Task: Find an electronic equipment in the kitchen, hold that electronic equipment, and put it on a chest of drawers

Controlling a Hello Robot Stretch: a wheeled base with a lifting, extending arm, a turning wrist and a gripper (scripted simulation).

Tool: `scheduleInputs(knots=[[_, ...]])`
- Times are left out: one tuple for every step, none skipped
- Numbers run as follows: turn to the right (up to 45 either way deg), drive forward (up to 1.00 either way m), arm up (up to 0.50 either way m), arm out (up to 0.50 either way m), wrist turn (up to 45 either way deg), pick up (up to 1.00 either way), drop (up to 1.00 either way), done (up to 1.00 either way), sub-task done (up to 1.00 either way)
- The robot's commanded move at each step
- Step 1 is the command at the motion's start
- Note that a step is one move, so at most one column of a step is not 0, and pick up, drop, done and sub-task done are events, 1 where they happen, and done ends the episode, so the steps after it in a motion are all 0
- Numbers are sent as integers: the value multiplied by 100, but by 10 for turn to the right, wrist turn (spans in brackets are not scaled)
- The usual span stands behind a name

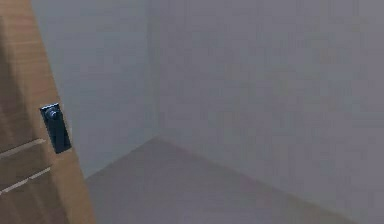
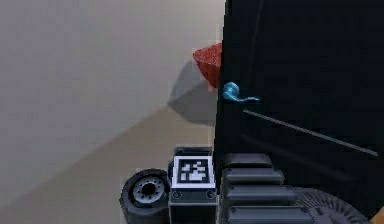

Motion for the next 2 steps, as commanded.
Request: scheduleInputs(knots=[[0, 5, 0, 0, 0, 0, 0, 0, 0], [-450, 0, 0, 0, 0, 0, 0, 0, 0]])
